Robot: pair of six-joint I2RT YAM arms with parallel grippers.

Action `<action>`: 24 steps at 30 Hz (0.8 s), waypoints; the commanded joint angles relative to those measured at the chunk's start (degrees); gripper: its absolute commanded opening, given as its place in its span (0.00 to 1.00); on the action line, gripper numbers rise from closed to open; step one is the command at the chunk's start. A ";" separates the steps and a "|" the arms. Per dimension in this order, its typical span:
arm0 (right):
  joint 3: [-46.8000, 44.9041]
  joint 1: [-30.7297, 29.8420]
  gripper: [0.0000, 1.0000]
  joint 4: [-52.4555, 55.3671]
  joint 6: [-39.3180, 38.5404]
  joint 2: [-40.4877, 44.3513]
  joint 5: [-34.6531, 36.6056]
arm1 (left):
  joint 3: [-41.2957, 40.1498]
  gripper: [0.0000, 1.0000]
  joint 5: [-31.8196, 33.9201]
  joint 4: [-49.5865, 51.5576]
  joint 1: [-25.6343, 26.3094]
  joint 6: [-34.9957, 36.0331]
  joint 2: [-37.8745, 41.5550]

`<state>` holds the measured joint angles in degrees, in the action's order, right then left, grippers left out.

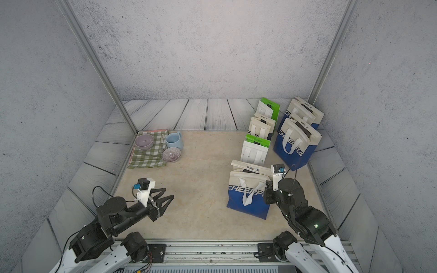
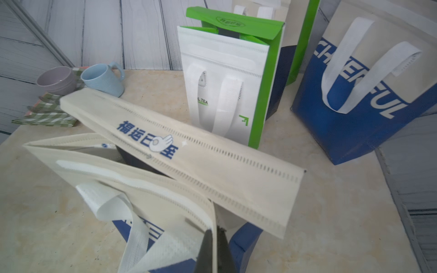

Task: Open the takeout bag
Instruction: Move the takeout bag to the center of the board.

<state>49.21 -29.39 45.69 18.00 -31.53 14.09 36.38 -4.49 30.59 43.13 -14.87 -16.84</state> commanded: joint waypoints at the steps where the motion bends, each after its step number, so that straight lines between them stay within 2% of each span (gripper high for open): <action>1: 2.41 0.35 0.00 1.12 0.87 0.68 6.08 | 0.62 0.57 0.26 1.18 -0.23 1.25 0.93; 9: 2.84 0.46 0.00 2.12 0.27 2.35 13.52 | 0.45 0.57 0.29 2.08 -0.16 0.91 1.70; 16: 2.80 1.34 0.00 1.11 0.50 0.44 19.42 | 0.37 0.57 0.20 2.02 -0.12 0.90 2.21; 24: 2.67 4.79 0.00 0.44 0.33 -1.21 25.39 | 0.27 0.57 0.18 2.20 -0.01 0.90 2.87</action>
<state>50.50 -25.82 48.36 18.02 -32.80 34.59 36.38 -4.32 33.01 43.13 -14.37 -14.66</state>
